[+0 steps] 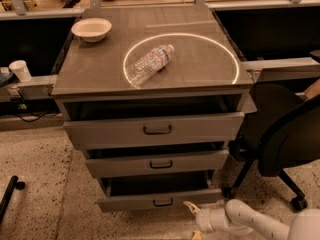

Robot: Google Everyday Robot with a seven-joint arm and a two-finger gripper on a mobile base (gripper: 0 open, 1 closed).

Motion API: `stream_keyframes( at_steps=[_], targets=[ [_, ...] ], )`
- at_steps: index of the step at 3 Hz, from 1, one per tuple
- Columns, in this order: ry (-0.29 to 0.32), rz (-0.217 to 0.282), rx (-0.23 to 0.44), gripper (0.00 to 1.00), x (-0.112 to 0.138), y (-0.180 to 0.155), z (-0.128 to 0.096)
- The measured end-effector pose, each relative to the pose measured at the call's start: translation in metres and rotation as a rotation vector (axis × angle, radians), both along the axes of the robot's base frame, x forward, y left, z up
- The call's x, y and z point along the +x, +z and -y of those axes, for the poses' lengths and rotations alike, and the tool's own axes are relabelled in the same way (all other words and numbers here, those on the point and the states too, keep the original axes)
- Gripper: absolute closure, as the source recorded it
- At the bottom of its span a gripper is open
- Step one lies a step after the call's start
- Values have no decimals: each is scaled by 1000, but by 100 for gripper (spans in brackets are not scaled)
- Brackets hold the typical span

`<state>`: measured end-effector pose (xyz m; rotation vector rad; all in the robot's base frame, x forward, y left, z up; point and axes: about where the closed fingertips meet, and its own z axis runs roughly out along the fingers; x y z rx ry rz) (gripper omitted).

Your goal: Close bottom drawer

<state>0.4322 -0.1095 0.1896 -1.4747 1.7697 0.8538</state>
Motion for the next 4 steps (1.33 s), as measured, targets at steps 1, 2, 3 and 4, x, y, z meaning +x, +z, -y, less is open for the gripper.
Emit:
stream_keyframes(
  at_steps=[1,2,3,4],
  targets=[
    [19,2,0,19,15,-5,-13],
    [21,18,2,42,39,-17,-18],
    [-7,51,-21,38,66,-32,-14],
    [-30,74,-54,16,81,-41,-11]
  ],
)
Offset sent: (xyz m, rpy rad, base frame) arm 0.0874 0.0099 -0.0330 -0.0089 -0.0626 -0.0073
